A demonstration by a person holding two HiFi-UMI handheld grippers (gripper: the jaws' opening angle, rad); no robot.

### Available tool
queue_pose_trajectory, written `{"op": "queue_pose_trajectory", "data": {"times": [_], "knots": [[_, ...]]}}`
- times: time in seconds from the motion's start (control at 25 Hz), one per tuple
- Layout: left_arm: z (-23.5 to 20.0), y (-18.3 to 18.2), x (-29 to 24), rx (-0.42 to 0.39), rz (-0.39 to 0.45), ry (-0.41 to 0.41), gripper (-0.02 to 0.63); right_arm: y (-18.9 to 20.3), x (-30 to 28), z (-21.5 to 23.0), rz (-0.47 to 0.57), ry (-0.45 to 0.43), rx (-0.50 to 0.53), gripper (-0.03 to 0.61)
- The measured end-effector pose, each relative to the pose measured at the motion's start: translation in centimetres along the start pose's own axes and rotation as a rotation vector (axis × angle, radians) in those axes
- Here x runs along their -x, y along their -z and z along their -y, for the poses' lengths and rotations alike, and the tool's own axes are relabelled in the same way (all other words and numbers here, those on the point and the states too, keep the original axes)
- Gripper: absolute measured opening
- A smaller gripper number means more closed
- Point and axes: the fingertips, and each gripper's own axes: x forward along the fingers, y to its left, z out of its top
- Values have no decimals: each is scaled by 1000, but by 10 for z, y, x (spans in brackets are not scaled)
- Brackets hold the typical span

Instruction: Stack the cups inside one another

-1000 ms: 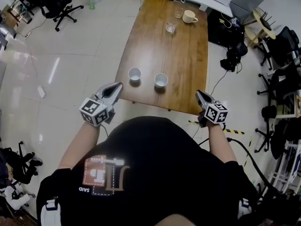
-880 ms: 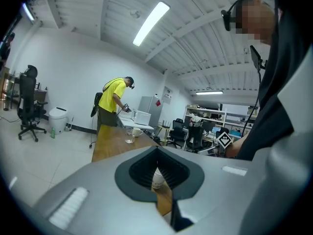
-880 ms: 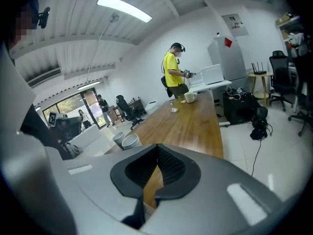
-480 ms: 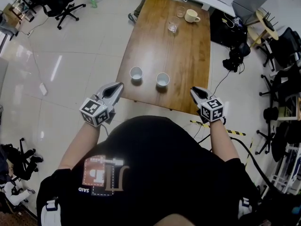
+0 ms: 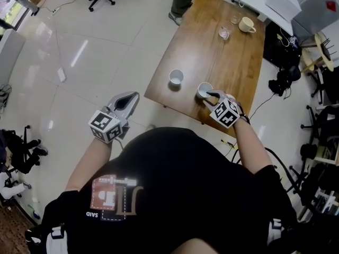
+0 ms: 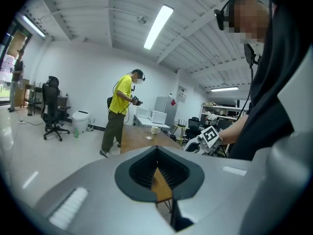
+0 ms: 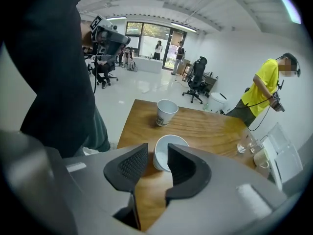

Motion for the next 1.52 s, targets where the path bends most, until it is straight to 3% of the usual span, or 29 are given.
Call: {"op": "queue_pose_trajectory", "data": {"times": [0.16,0.32,0.44,0.6,0.72,0.88,1.12,1.32,1.52], "knots": [[-16,6,21,15,6,-46,2,-34,-9,-1,54,-17,0,138],[-26,7,35,30,14,-74,2,-81,-28,2,78,-25,84,135],[-32,9,43,29,12,-89,2,-98,-56,3,14,-50,160,129],[-41,15,55,36,4,-115,2,-94,-94,-5,-127,-107,276,129],[-49,19,64,42,-4,-130,2,-91,-110,-9,-175,-105,341,122],[-59,23,73,56,-8,-146,2,-91,-120,-11,-202,-86,385,47],[-60,22,65,54,-6,-125,2,-103,-101,-12,-158,-107,322,24],[-45,13,42,34,4,-59,2,-123,-46,0,-82,-80,235,25],[-22,3,8,8,7,26,2,-112,18,20,-69,-31,163,23]]}}
